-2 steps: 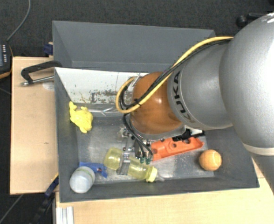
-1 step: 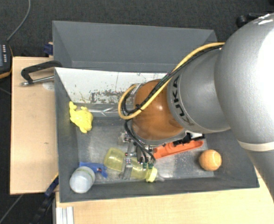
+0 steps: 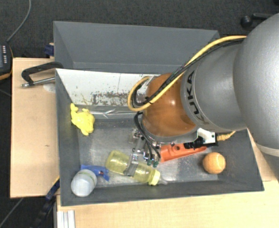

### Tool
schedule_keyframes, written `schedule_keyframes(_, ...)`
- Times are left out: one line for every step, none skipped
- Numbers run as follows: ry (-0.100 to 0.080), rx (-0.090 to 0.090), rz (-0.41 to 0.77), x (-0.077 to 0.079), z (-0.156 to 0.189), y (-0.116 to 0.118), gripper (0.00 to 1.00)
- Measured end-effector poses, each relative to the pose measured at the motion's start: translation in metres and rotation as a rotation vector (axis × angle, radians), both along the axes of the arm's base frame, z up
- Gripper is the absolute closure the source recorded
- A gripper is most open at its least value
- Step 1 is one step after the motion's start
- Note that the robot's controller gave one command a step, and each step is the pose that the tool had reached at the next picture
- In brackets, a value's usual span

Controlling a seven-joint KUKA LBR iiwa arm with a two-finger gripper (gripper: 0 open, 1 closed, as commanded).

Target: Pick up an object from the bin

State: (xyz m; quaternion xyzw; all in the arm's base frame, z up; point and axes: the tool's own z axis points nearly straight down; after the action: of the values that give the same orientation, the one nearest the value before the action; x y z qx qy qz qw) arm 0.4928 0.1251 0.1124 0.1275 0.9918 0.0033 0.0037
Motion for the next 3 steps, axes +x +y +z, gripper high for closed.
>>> schedule_keyframes(0.015,-0.004,0.068,-0.001,-0.044,0.009,0.00)
schedule_keyframes(0.001,0.001,0.042,-0.001,-0.042,0.026,1.00)
schedule_keyframes(0.001,0.001,0.042,-0.001,-0.042,0.026,1.00)
